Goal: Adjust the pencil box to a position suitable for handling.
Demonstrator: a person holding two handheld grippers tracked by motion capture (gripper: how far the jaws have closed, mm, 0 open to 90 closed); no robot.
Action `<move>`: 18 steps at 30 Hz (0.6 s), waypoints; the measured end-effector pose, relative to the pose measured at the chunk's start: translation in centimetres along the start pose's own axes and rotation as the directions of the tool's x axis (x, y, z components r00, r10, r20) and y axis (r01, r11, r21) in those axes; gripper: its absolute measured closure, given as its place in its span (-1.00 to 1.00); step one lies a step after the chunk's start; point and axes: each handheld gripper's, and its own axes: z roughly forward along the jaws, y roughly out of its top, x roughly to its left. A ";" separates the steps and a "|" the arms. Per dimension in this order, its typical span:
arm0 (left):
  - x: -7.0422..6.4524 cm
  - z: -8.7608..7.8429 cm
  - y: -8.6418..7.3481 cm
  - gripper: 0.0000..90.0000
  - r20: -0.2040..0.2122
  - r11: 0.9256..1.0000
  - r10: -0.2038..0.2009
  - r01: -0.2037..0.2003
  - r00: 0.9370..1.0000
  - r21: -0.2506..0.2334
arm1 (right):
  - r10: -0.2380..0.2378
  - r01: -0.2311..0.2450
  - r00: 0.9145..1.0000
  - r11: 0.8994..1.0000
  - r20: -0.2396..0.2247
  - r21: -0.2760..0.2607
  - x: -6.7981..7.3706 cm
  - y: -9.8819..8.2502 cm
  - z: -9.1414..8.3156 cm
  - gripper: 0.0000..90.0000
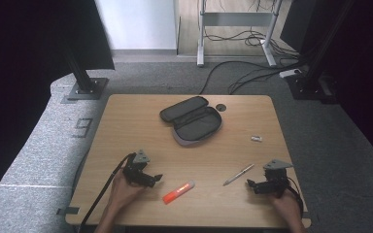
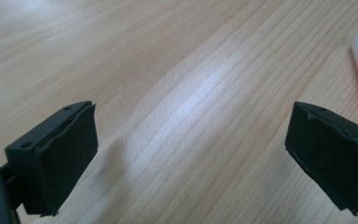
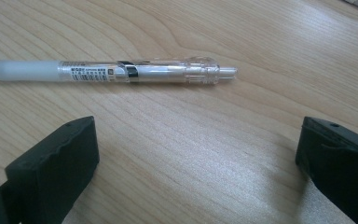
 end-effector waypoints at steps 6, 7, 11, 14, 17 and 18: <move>-0.2 -0.4 1.1 -0.93 0.008 1.000 0.021 -0.021 1.000 -0.013 | -0.001 0.001 1.000 1.000 0.000 0.000 0.0 0.0 0.0 -1.00; -0.2 -0.5 1.3 -0.93 0.007 1.000 0.025 -0.025 1.000 -0.012 | 0.000 0.000 1.000 1.000 0.000 0.000 0.0 0.0 0.0 -1.00; -0.2 -0.8 2.2 -0.91 0.023 0.999 0.028 -0.028 0.999 -0.022 | 0.000 0.000 1.000 1.000 0.000 0.000 0.0 0.0 0.0 -1.00; -0.3 -0.9 2.9 -0.89 0.026 0.999 0.044 -0.044 0.999 -0.021 | -0.001 0.001 1.000 1.000 0.000 0.000 0.0 0.0 0.0 -1.00; -0.4 -0.9 3.6 -0.86 0.032 0.998 0.056 -0.056 0.998 -0.017 | -0.001 0.001 1.000 1.000 0.000 0.000 0.0 0.0 0.0 -1.00; -0.4 -0.8 3.8 -0.85 0.033 0.998 0.063 -0.063 0.997 -0.014 | -0.001 0.001 1.000 1.000 0.000 0.000 0.0 0.0 0.0 -1.00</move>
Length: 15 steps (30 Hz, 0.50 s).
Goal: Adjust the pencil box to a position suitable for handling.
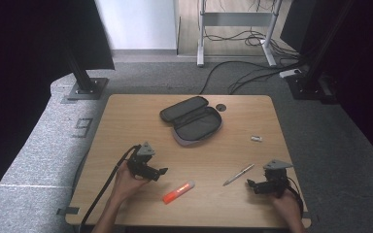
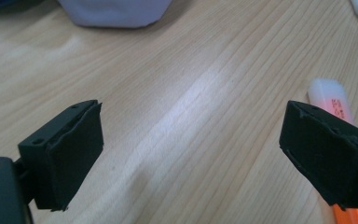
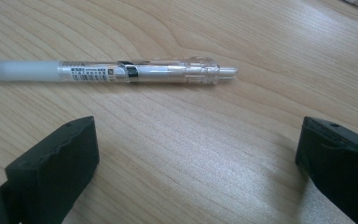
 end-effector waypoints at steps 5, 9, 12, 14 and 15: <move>0.2 0.2 1.0 -0.82 0.024 1.000 0.009 -0.008 1.000 -0.016 | 0.000 0.000 1.000 1.000 0.000 0.000 0.0 0.0 0.0 -1.00; 0.4 0.4 1.8 -0.79 0.037 1.000 0.007 -0.007 0.999 -0.019 | 0.001 -0.001 1.000 1.000 0.000 0.000 0.0 0.0 0.0 -1.00; 0.4 0.6 2.7 -0.78 0.038 1.000 0.022 -0.022 0.999 -0.008 | 0.001 -0.001 1.000 1.000 0.000 0.000 0.0 0.0 0.0 -1.00; 0.4 0.8 3.2 -0.76 0.041 1.000 0.027 -0.026 0.999 -0.006 | 0.001 -0.001 1.000 1.000 0.000 0.000 0.0 0.0 0.0 -1.00; 0.3 0.9 3.4 -0.76 0.041 0.999 0.034 -0.034 0.999 -0.005 | 0.000 0.000 1.000 1.000 0.000 0.000 0.0 0.0 0.0 -1.00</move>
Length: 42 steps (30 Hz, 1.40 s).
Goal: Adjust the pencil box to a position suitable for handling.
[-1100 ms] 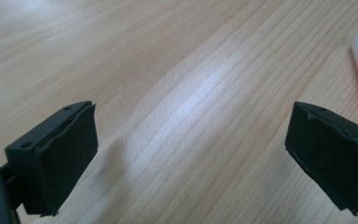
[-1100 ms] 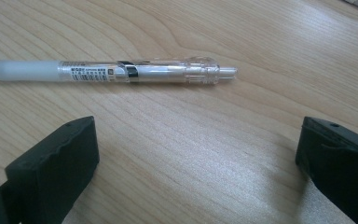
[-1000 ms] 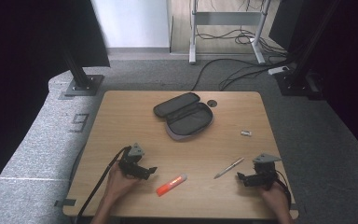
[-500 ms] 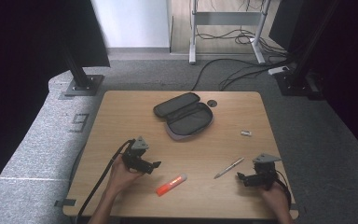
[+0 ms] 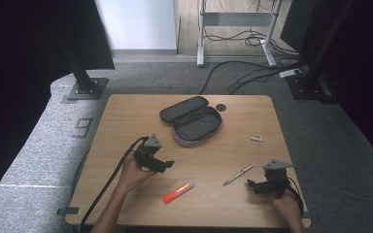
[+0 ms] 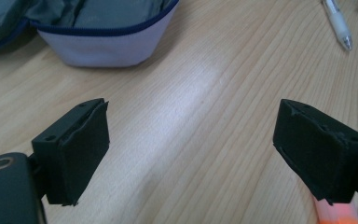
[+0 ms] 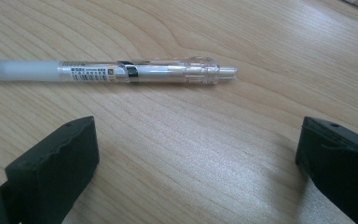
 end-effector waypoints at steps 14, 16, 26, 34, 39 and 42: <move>0.3 2.2 2.8 -0.70 0.022 1.000 0.022 -0.022 1.000 0.006 | 0.000 0.000 1.000 1.000 0.000 0.000 0.0 0.0 0.0 -1.00; 0.3 2.6 3.2 -0.69 0.017 0.999 0.032 -0.032 0.999 0.011 | 0.000 0.000 1.000 1.000 0.000 0.000 0.0 0.0 0.0 -1.00; 0.8 4.5 5.0 -0.69 0.020 0.998 0.054 -0.055 0.998 0.023 | 0.000 0.000 1.000 1.000 0.000 0.000 0.0 0.0 0.0 -1.00; 1.0 6.1 6.4 -0.68 0.035 0.997 0.071 -0.072 0.997 0.038 | 0.001 -0.001 1.000 1.000 0.000 0.000 0.0 0.0 0.0 -1.00; 1.1 7.1 7.3 -0.67 0.046 0.996 0.081 -0.083 0.996 0.046 | 0.000 0.000 1.000 1.000 0.000 0.000 0.0 0.0 0.0 -1.00; 1.1 7.9 7.8 -0.65 0.050 0.993 0.097 -0.100 0.994 0.059 | 0.000 0.000 1.000 1.000 0.000 0.000 0.0 0.0 0.0 -1.00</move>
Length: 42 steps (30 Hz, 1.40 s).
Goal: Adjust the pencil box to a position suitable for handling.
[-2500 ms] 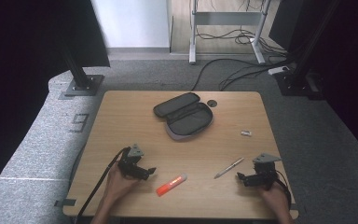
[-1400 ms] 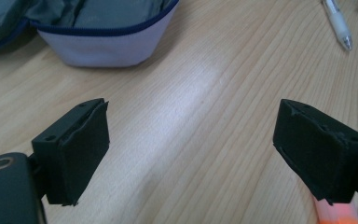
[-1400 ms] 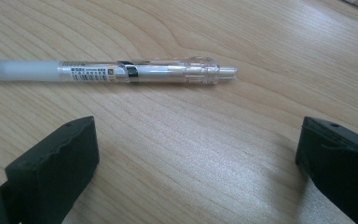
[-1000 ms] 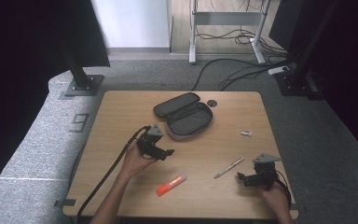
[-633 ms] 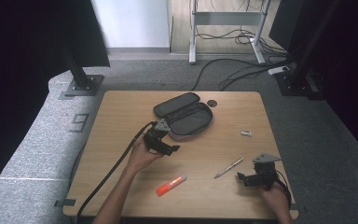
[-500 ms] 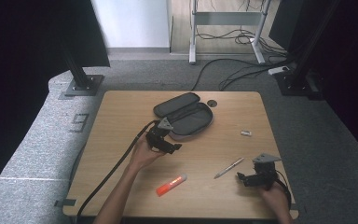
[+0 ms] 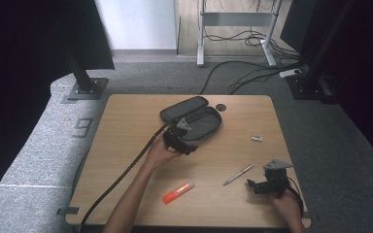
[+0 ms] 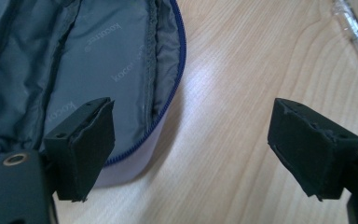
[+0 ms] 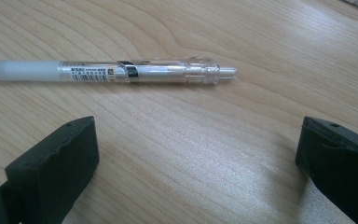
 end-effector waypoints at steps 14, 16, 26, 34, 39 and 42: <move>1.4 3.3 0.2 -0.06 0.029 0.999 -0.022 0.021 0.999 0.030 | 0.000 0.000 1.000 1.000 0.000 0.000 0.0 0.0 0.0 -1.00; 1.4 3.7 0.1 0.07 0.034 0.999 -0.027 0.026 0.999 0.028 | 0.000 0.000 1.000 1.000 0.000 0.000 0.0 0.0 0.0 -1.00; 1.1 4.5 -0.3 0.71 0.007 0.997 0.006 -0.007 1.000 0.075 | 0.000 0.000 1.000 1.000 0.000 0.000 0.0 0.0 0.0 -1.00; 0.9 4.5 -0.5 0.93 0.058 0.997 -0.002 -0.002 0.998 0.071 | 0.000 0.000 1.000 1.000 0.000 0.000 0.0 0.0 0.0 -1.00; 0.4 4.3 -0.5 0.94 0.077 0.997 0.010 -0.016 0.997 0.077 | 0.000 0.000 1.000 1.000 0.000 0.000 0.0 0.0 0.0 -1.00; -0.2 4.1 -0.6 0.94 0.087 0.997 0.019 -0.026 0.996 0.078 | 0.000 0.000 1.000 1.000 0.000 0.000 0.0 0.0 0.0 -1.00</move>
